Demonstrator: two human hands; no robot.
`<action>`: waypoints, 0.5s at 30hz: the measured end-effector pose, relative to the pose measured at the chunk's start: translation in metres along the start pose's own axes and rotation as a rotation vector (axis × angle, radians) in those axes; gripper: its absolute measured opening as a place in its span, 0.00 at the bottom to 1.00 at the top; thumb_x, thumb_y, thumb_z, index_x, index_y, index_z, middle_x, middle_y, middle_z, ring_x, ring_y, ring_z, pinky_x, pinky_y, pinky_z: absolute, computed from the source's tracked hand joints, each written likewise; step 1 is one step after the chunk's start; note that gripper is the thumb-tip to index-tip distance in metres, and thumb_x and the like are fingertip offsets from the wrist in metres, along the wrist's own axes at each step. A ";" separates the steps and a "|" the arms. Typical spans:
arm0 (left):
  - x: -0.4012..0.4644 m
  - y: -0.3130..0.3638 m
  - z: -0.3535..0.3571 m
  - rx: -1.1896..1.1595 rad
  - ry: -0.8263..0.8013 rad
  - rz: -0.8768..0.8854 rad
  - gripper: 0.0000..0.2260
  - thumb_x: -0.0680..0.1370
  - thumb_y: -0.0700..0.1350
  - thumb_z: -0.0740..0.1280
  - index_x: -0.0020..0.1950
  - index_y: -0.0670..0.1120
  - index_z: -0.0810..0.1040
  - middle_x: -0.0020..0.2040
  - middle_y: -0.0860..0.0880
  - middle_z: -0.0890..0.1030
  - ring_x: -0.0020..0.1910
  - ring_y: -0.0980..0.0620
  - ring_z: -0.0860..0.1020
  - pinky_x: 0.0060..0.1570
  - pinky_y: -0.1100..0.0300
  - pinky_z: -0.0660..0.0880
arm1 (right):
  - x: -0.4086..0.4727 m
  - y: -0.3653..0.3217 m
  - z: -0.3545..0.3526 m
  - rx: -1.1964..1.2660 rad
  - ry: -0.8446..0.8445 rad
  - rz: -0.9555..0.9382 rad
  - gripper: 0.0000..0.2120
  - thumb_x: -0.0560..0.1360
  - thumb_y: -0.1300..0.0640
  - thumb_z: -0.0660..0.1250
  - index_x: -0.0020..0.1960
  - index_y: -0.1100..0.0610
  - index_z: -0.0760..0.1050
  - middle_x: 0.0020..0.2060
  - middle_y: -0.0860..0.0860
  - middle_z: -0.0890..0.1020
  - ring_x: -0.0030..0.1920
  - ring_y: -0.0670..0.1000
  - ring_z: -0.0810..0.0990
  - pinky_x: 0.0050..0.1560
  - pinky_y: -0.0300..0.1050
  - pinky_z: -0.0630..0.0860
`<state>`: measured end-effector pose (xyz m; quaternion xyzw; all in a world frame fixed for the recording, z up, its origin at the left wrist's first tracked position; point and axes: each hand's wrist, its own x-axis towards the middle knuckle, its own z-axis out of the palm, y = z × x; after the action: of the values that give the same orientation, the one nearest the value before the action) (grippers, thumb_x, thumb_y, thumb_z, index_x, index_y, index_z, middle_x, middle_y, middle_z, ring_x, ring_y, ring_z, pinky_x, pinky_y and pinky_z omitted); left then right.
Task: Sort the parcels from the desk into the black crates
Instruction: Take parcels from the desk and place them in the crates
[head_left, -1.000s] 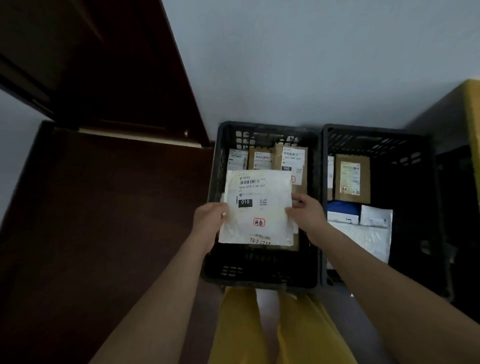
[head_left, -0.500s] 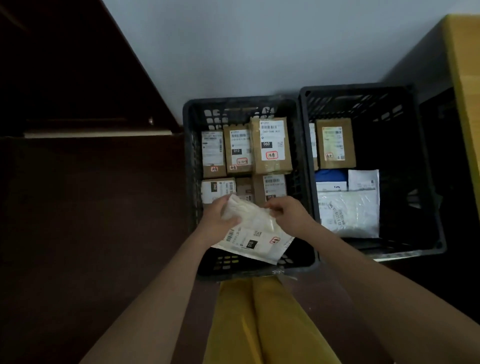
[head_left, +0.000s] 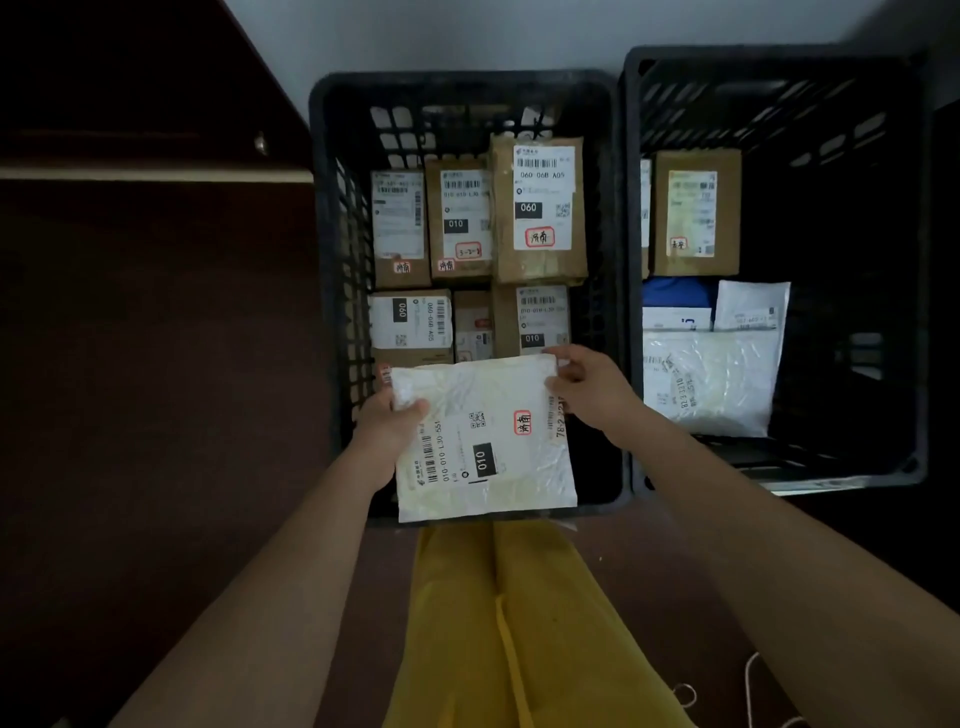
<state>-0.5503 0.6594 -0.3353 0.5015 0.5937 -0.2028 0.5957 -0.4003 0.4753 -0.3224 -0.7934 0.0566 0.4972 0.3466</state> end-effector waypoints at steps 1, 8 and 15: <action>0.000 0.001 0.001 0.001 0.005 -0.002 0.07 0.81 0.40 0.65 0.58 0.44 0.78 0.51 0.43 0.83 0.46 0.46 0.83 0.48 0.48 0.81 | 0.001 0.001 0.000 0.009 0.008 0.007 0.15 0.80 0.66 0.63 0.64 0.54 0.74 0.56 0.59 0.80 0.53 0.56 0.81 0.49 0.45 0.79; -0.013 0.029 -0.002 -0.202 0.074 0.101 0.06 0.77 0.36 0.68 0.52 0.44 0.79 0.49 0.45 0.83 0.45 0.47 0.83 0.42 0.53 0.81 | -0.002 -0.017 -0.004 0.065 0.160 -0.059 0.08 0.79 0.67 0.64 0.57 0.60 0.76 0.45 0.50 0.79 0.41 0.46 0.78 0.39 0.34 0.76; -0.028 0.025 -0.010 -0.061 0.091 0.086 0.06 0.78 0.37 0.68 0.53 0.46 0.79 0.47 0.48 0.82 0.41 0.54 0.80 0.31 0.64 0.75 | -0.007 -0.010 0.003 -0.014 0.071 -0.004 0.09 0.78 0.66 0.64 0.57 0.59 0.76 0.50 0.56 0.81 0.49 0.53 0.79 0.56 0.51 0.77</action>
<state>-0.5405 0.6686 -0.2987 0.5170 0.6040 -0.1356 0.5912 -0.4019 0.4828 -0.3128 -0.8131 0.0638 0.4684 0.3398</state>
